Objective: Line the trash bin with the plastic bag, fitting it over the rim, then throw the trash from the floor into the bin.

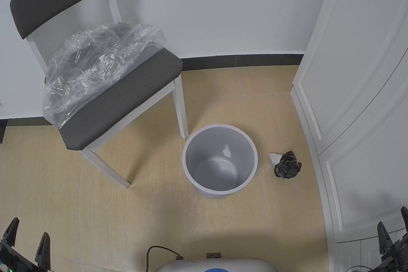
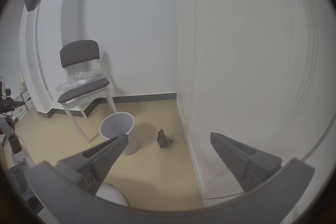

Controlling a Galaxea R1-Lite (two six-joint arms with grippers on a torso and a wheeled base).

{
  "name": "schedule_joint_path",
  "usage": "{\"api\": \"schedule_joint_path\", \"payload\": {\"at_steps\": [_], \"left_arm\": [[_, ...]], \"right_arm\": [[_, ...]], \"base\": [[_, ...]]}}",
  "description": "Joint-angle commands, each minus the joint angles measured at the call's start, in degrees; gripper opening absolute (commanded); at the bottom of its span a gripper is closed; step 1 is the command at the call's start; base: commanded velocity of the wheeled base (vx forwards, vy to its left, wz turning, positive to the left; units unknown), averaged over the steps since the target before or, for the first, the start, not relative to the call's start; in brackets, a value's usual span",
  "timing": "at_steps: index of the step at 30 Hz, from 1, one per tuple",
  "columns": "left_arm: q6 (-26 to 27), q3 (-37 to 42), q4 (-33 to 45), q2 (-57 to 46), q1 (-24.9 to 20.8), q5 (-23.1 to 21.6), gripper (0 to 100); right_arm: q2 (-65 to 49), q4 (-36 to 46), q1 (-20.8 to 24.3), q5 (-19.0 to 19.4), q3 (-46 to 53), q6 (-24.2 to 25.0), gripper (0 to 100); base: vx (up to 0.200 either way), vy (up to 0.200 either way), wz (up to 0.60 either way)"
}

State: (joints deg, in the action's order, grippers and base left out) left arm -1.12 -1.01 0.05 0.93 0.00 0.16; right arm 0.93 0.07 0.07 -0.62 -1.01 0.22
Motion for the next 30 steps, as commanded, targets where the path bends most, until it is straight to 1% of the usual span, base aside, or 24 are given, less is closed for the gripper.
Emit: {"api": "schedule_joint_path", "payload": {"at_steps": [1, 9, 13, 19, 22, 30], "left_arm": [[0.0, 1.0, 0.0, -0.9, 0.0, 0.0, 100], [0.1, 1.0, 0.0, -0.9, 0.0, -0.2, 100], [0.0, 1.0, 0.0, -0.9, 0.0, -0.1, 100], [0.2, 1.0, 0.0, -0.9, 0.0, -0.2, 100], [1.3, 1.0, 0.1, -0.9, -0.1, -0.3, 100], [1.8, 1.0, 0.0, -0.9, -0.1, -0.5, 100]], "right_arm": [[-0.9, 0.0, 0.0, 0.0, 1.0, 0.0, 100], [-0.9, 0.0, 0.0, 0.2, 1.0, -0.2, 100], [-0.9, 0.1, 0.0, 0.4, 1.0, -1.4, 100], [-0.9, 0.0, 0.0, 0.4, 1.0, -1.1, 100], [-0.9, 0.0, 0.0, 0.4, 1.0, -0.6, 100], [-0.9, 0.1, -0.1, 0.4, 0.9, -2.2, 100]], "base": [[0.000, 0.000, 0.00], [0.000, 0.000, 0.00], [0.000, 0.000, 0.00], [0.000, 0.000, 0.00], [0.000, 0.000, 0.00], [0.000, 0.000, 0.00]]}}
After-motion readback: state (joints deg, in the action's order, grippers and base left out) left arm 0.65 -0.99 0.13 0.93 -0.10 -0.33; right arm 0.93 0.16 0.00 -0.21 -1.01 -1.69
